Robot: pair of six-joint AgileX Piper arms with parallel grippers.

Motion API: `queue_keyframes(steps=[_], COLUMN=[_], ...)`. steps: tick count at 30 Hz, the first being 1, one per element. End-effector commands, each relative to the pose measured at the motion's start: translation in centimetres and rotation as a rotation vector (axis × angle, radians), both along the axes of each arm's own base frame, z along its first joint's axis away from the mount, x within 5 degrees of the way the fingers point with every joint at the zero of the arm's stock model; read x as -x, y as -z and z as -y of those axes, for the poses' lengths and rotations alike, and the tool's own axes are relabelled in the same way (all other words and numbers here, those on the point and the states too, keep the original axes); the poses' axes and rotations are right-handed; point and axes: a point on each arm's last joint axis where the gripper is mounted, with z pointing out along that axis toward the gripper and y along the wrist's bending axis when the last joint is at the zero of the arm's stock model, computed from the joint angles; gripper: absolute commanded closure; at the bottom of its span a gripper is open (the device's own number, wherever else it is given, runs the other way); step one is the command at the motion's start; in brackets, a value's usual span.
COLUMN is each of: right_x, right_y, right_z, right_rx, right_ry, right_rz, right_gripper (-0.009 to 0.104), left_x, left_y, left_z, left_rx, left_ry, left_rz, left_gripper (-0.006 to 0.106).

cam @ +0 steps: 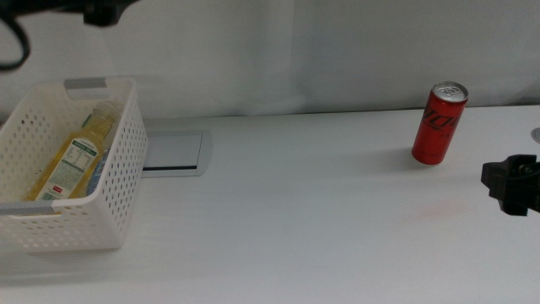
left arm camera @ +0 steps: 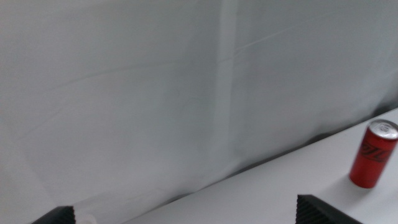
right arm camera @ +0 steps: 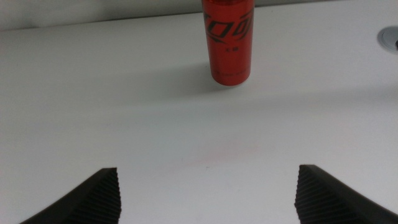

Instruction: Use arms to grab the bottles and put them into the dustbin to the left of the table.

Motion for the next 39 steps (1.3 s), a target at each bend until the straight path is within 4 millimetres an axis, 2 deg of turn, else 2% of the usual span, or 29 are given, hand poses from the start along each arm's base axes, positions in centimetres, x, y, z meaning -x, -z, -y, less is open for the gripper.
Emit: queue_keyframes(steps=[1,6,10,17,21,24,33,39], right_x=[-1.0,-3.4,-5.7,-8.6,-9.6,-10.3,-12.1,-13.2], right_y=[0.3,1.8,3.7,6.5,7.8,9.1,11.5,12.7], right_z=[0.0,0.5,0.5,-1.0,-1.7,-1.2,0.4,0.7], right_rx=[-0.043,-0.033,-0.031,0.007,0.019,0.025,0.018,0.024], right_ry=[0.029,0.061,0.060,-0.100,-0.175,-0.159,-0.144,-0.148], right_rz=[-0.016,-0.041,-0.072,-0.024,-0.005,-0.041,-0.052,0.007], right_gripper=[0.019,0.019,0.019,0.019,0.019,0.019,0.020,0.020], left_x=[1.7,4.5,6.5,9.4,10.0,10.0,10.0,10.0], left_y=[0.5,2.1,3.5,5.8,7.1,7.6,7.6,7.7], left_z=[0.0,-1.0,-1.7,-2.9,-3.1,-3.1,-3.1,-3.1], left_rx=[0.015,0.023,0.033,0.033,0.026,0.021,0.023,0.022], left_ry=[0.028,0.035,0.038,0.046,0.046,0.046,0.046,0.046], left_rz=[0.030,0.039,0.054,0.093,0.074,0.062,0.067,0.063], left_gripper=[0.008,0.008,0.008,0.008,0.008,0.008,0.008,0.008])
